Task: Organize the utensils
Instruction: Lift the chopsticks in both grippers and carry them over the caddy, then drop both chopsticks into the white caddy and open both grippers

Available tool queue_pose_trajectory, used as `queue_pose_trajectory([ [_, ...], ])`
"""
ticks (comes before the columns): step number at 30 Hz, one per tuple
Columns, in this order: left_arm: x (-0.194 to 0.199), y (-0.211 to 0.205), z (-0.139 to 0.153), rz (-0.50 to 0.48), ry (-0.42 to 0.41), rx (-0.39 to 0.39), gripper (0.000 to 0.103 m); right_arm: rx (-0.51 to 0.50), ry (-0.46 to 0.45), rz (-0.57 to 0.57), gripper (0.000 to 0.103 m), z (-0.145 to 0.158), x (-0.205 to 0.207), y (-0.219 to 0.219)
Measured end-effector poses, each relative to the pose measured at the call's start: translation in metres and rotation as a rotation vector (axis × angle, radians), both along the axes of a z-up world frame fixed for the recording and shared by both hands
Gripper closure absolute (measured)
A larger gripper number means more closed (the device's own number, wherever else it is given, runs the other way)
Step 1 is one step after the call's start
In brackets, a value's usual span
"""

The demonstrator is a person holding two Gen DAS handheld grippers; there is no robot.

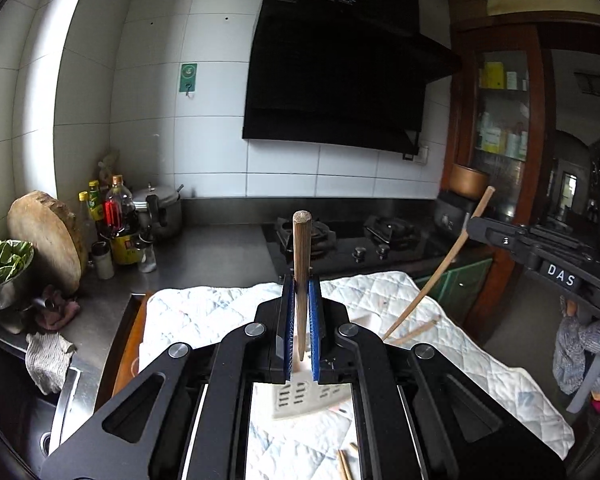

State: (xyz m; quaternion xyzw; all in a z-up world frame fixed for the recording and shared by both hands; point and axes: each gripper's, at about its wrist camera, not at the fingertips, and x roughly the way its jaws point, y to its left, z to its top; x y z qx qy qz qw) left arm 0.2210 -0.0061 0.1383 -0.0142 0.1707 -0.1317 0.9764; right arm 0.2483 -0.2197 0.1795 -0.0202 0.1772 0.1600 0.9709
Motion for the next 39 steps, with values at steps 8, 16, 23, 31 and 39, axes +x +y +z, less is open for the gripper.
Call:
queue_pose_trajectory([
  [8,0.036,0.002,-0.028,0.006,0.089,0.009,0.098,-0.062,0.023,-0.032,0.096,-0.023,0.034,0.01],
  [16,0.049,0.004,-0.047,0.007,0.142,0.022,0.097,-0.085,0.096,-0.047,0.096,-0.052,0.053,0.009],
  [23,0.049,0.006,-0.056,0.007,0.172,0.018,0.097,-0.094,0.127,-0.055,0.096,-0.065,0.056,0.008],
  [31,0.041,0.005,-0.053,0.003,0.164,0.018,0.092,-0.097,0.108,-0.069,0.083,-0.062,0.045,0.002],
  [39,0.011,0.002,-0.052,-0.001,0.141,0.035,0.072,-0.063,0.077,-0.064,0.064,-0.057,0.006,-0.012],
])
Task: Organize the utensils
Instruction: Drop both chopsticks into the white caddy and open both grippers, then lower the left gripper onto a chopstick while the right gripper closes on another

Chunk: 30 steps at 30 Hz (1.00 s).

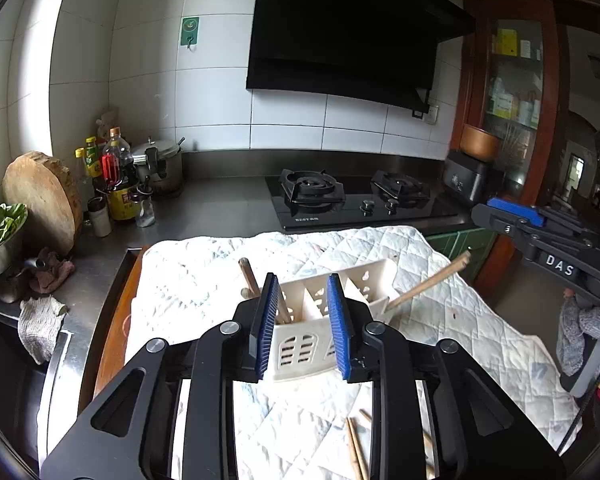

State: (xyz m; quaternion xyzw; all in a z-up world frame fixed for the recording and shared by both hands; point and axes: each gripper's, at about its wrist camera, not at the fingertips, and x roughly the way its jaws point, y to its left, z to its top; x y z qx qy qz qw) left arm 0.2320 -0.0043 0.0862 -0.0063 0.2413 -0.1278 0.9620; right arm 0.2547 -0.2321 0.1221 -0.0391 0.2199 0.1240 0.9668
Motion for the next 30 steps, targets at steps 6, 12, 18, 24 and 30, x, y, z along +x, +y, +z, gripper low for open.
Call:
queue_pose_trajectory([
  [6,-0.033,-0.004,-0.007,-0.007,-0.013,0.018,0.054,0.021,-0.005,0.01,0.047,-0.007,-0.04,-0.009],
  [12,-0.067,-0.005,-0.021,0.001,-0.013,0.034,0.038,0.054,0.02,0.013,0.035,-0.025,-0.078,-0.019],
  [18,-0.093,-0.012,-0.043,0.003,0.0,0.076,0.028,0.081,0.058,0.019,0.031,-0.052,-0.109,-0.026],
  [24,-0.116,-0.016,-0.068,0.011,0.026,0.093,0.018,0.064,0.083,0.015,0.031,-0.083,-0.142,-0.025],
  [30,-0.137,-0.019,-0.1,0.01,0.072,0.12,0.017,0.074,0.123,0.007,0.03,-0.114,-0.167,-0.029],
])
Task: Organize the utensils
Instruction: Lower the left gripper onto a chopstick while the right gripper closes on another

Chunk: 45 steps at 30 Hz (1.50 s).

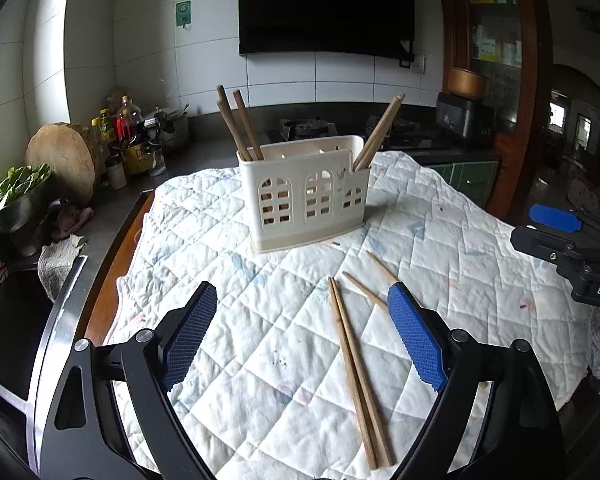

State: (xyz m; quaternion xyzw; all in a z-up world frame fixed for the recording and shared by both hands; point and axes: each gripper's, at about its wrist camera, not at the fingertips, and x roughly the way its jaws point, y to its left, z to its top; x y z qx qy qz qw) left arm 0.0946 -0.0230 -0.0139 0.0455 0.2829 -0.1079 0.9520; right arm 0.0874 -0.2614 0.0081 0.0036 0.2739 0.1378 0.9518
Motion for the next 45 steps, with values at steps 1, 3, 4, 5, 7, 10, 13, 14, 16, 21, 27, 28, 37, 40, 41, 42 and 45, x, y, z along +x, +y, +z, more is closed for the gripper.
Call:
queue_pose_trajectory([
  [1,-0.003,0.001,-0.005,0.002,0.011,0.001,0.017,0.004,0.008,-0.003,0.03,-0.004,-0.003,0.0],
  [3,-0.008,0.002,-0.018,0.005,0.043,0.0,0.017,0.018,0.026,-0.007,0.03,-0.012,-0.008,-0.003],
  [4,-0.011,0.003,-0.024,0.007,0.057,0.001,0.017,0.026,0.033,-0.01,0.03,-0.015,-0.01,-0.005],
  [5,-0.013,0.004,-0.03,0.014,0.068,0.002,0.017,0.034,0.038,-0.015,0.03,-0.019,-0.013,-0.006],
  [7,-0.018,0.005,-0.043,0.021,0.1,-0.004,0.017,0.054,0.052,-0.02,0.03,-0.024,-0.018,-0.008],
  [10,-0.023,0.004,-0.061,0.036,0.141,-0.001,0.019,0.06,0.062,-0.028,0.03,-0.031,-0.025,-0.008],
  [13,-0.026,0.001,-0.079,0.034,0.189,-0.009,0.028,0.052,0.067,-0.034,0.03,-0.035,-0.03,-0.007],
  [14,-0.027,-0.001,-0.084,0.03,0.208,-0.019,0.033,0.052,0.072,-0.032,0.03,-0.037,-0.031,-0.007],
  [16,-0.027,-0.003,-0.093,0.024,0.231,-0.033,0.038,0.051,0.079,-0.033,0.03,-0.041,-0.033,-0.007],
  [21,-0.026,-0.008,-0.104,0.019,0.261,-0.056,0.053,0.05,0.101,-0.034,0.03,-0.051,-0.037,-0.006],
  [27,-0.023,-0.011,-0.11,0.004,0.284,-0.069,0.072,0.054,0.112,-0.033,0.03,-0.055,-0.039,-0.005],
  [28,-0.023,-0.012,-0.11,0.0,0.284,-0.069,0.073,0.049,0.112,-0.031,0.03,-0.055,-0.039,-0.003],
  [37,-0.024,-0.018,-0.105,0.038,0.236,0.023,0.095,-0.03,0.131,0.014,0.045,-0.069,-0.043,0.013],
  [40,-0.021,-0.006,-0.107,0.061,0.257,0.012,0.095,-0.03,0.155,0.036,0.053,-0.078,-0.043,0.016],
  [41,-0.021,-0.002,-0.109,0.062,0.269,-0.012,0.095,-0.03,0.163,0.043,0.054,-0.081,-0.043,0.017],
  [42,-0.021,0.001,-0.11,0.063,0.275,-0.032,0.095,-0.028,0.17,0.052,0.058,-0.084,-0.043,0.018],
  [45,-0.025,0.007,-0.108,0.068,0.277,-0.096,0.095,-0.025,0.193,0.084,0.065,-0.091,-0.043,0.025],
])
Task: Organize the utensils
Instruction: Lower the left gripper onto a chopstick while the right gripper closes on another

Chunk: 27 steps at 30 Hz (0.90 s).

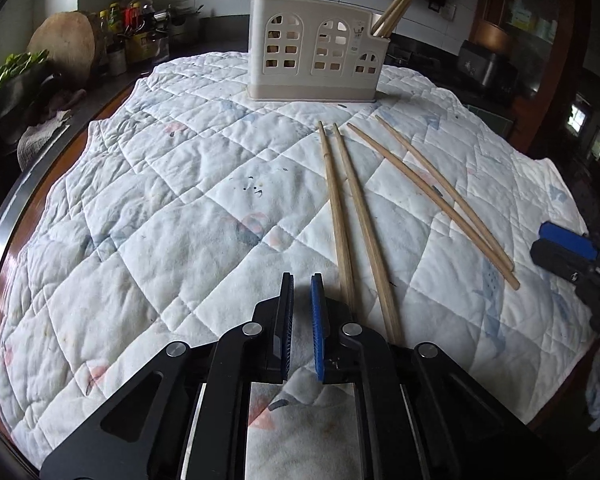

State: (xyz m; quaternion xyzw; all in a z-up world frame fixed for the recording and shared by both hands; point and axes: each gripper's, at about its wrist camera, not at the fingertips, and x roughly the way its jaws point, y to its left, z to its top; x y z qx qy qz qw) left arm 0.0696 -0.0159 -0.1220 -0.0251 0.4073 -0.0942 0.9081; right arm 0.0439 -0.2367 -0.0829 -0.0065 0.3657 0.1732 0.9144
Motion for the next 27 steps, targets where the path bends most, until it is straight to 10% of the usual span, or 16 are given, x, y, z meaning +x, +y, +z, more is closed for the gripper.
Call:
queue_pose_trajectory([
  [8,-0.004,-0.004,0.011,-0.039,-0.014,-0.106,0.094,0.015,0.047,0.054,0.08,-0.014,0.009,0.011],
  [27,0.001,-0.016,-0.01,-0.059,0.029,-0.086,0.089,-0.017,0.11,0.039,0.091,-0.031,0.025,0.012],
])
